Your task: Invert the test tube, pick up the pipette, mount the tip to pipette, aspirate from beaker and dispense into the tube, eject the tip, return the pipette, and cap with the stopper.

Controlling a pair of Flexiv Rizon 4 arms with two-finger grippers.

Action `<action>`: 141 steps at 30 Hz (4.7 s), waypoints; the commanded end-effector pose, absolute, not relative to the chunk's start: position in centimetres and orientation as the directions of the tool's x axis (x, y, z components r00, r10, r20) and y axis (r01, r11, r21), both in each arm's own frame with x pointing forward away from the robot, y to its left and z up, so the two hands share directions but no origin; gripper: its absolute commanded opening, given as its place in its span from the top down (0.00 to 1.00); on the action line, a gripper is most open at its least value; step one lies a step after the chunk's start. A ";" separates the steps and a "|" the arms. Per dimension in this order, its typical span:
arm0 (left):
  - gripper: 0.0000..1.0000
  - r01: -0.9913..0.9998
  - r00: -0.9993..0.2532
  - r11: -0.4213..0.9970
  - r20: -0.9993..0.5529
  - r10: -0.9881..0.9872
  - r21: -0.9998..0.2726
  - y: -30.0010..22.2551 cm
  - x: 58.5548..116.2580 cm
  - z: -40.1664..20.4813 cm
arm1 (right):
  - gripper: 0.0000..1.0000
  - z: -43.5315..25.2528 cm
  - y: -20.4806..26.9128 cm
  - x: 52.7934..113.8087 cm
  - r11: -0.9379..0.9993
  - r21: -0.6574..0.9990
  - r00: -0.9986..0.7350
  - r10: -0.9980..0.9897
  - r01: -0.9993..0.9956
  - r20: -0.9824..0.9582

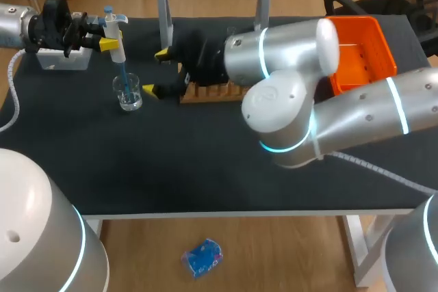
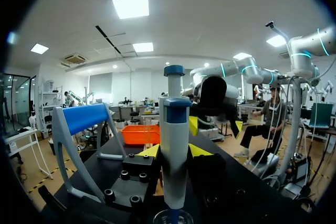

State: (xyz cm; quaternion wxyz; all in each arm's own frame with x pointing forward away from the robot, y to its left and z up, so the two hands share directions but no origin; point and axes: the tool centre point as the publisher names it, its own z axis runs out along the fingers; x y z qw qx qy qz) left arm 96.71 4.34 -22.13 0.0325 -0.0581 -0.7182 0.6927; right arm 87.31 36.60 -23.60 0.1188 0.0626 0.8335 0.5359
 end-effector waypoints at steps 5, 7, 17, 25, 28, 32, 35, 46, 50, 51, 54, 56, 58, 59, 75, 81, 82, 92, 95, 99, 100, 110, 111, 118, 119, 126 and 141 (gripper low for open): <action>1.00 0.040 -0.991 0.035 -0.035 0.126 -0.999 4.3 96.6 -22.1 | 0.00 -17.8 31.5 87.6 0.448 0.893 -0.999 -0.035 -0.038 -0.026; 1.00 0.040 -0.991 0.035 -0.035 0.126 -0.999 4.3 96.6 -22.1 | 0.00 -17.4 31.5 88.0 0.458 0.888 -0.998 -0.049 -0.048 -0.028; 1.00 0.040 -0.991 0.035 -0.035 0.126 -0.999 4.3 96.6 -22.1 | 0.00 -15.3 32.2 89.8 0.451 0.891 -0.992 -0.126 -0.059 -0.001; 1.00 0.040 -0.991 0.035 -0.035 0.126 -0.999 4.3 96.6 -22.1 | 0.00 -13.9 33.3 91.4 0.490 0.870 -0.990 -0.141 -0.056 0.015; 1.00 0.040 -0.991 0.035 -0.035 0.126 -0.999 4.3 96.6 -22.1 | 0.00 -13.3 33.9 92.0 0.501 0.864 -0.990 -0.137 -0.057 0.014; 1.00 0.040 -0.991 0.035 -0.035 0.126 -0.999 4.3 96.6 -22.1 | 0.00 -12.4 34.8 92.5 0.513 0.855 -0.990 -0.138 -0.070 0.002; 1.00 0.040 -0.991 0.035 -0.035 0.126 -0.999 4.3 96.6 -22.1 | 0.00 -11.7 35.7 92.9 0.522 0.848 -0.990 -0.144 -0.085 -0.010; 1.00 0.040 -0.991 0.035 -0.035 0.126 -0.999 4.3 96.6 -22.1 | 1.00 -11.1 37.1 94.2 0.542 0.832 -0.992 -0.097 -0.119 -0.078; 1.00 0.040 -0.991 0.035 -0.035 0.126 -0.999 4.3 96.6 -22.1 | 1.00 -11.1 37.1 94.2 0.542 0.832 -0.992 -0.097 -0.119 -0.078; 1.00 0.040 -0.991 0.035 -0.035 0.126 -0.999 4.3 96.6 -22.1 | 1.00 -11.1 37.1 94.2 0.542 0.832 -0.992 -0.097 -0.119 -0.078; 1.00 0.040 -0.991 0.035 -0.035 0.126 -0.999 4.3 96.6 -22.1 | 1.00 -11.1 37.1 94.2 0.542 0.832 -0.992 -0.097 -0.119 -0.078; 1.00 0.040 -0.991 0.035 -0.035 0.126 -0.999 4.3 96.6 -22.1 | 1.00 -11.1 37.1 94.2 0.542 0.832 -0.992 -0.097 -0.119 -0.078; 1.00 0.040 -0.991 0.035 -0.035 0.126 -0.999 4.3 96.6 -22.1 | 1.00 -11.1 37.1 94.2 0.542 0.832 -0.992 -0.097 -0.119 -0.078; 1.00 0.040 -0.991 0.035 -0.035 0.126 -0.999 4.3 96.6 -22.1 | 1.00 -11.1 37.1 94.2 0.542 0.832 -0.992 -0.097 -0.119 -0.078; 1.00 0.040 -0.991 0.035 -0.035 0.126 -0.999 4.3 96.6 -22.1 | 1.00 -11.1 37.1 94.2 0.542 0.832 -0.992 -0.097 -0.119 -0.078; 1.00 0.040 -0.991 0.035 -0.035 0.126 -0.999 4.3 96.6 -22.1 | 1.00 -11.1 37.1 94.1 0.550 0.827 -0.992 -0.102 -0.121 -0.077; 1.00 0.040 -0.991 0.035 -0.035 0.126 -0.999 4.3 96.6 -22.1 | 1.00 -11.2 37.3 94.1 0.552 0.825 -0.991 -0.105 -0.125 -0.079; 1.00 0.040 -0.991 0.035 -0.035 0.126 -0.999 4.3 96.6 -22.1 | 1.00 -11.3 40.5 95.1 0.456 0.877 -0.986 -0.135 -0.149 -0.097; 1.00 0.040 -0.991 0.035 -0.035 0.126 -0.999 4.3 96.6 -22.1 | 1.00 -11.2 41.4 95.3 0.441 0.883 -0.982 -0.157 -0.164 -0.105; 1.00 0.040 -0.991 0.035 -0.035 0.126 -0.999 4.3 96.6 -22.1 | 1.00 -10.8 42.6 95.5 0.433 0.882 -0.977 -0.180 -0.186 -0.117; 1.00 0.040 -0.991 0.035 -0.035 0.126 -0.999 4.3 96.6 -22.1 | 1.00 -10.7 42.9 95.5 0.430 0.882 -0.975 -0.189 -0.192 -0.120; 1.00 0.040 -0.991 0.035 -0.035 0.126 -0.999 4.3 96.6 -22.1 | 1.00 -10.8 44.3 95.9 0.435 0.873 -0.965 -0.229 -0.218 -0.127; 1.00 0.040 -0.991 0.035 -0.035 0.126 -0.999 4.3 96.6 -22.1 | 1.00 -10.9 44.4 95.9 0.437 0.872 -0.965 -0.229 -0.219 -0.127; 1.00 0.040 -0.991 0.035 -0.035 0.126 -0.999 4.3 96.6 -22.1 | 1.00 -11.6 45.2 96.4 0.452 0.865 -0.963 -0.243 -0.220 -0.119; 1.00 0.040 -0.991 0.035 -0.035 0.126 -0.999 4.3 96.6 -22.1 | 1.00 -11.7 45.3 96.4 0.454 0.864 -0.963 -0.244 -0.220 -0.117; 1.00 0.040 -0.991 0.035 -0.035 0.126 -0.999 4.3 96.6 -22.1 | 1.00 -11.8 45.5 96.5 0.461 0.858 -0.964 -0.234 -0.225 -0.127; 1.00 0.040 -0.991 0.035 -0.035 0.126 -0.999 4.3 96.6 -22.1 | 1.00 -12.4 45.7 96.7 0.451 0.867 -0.964 -0.244 -0.213 -0.109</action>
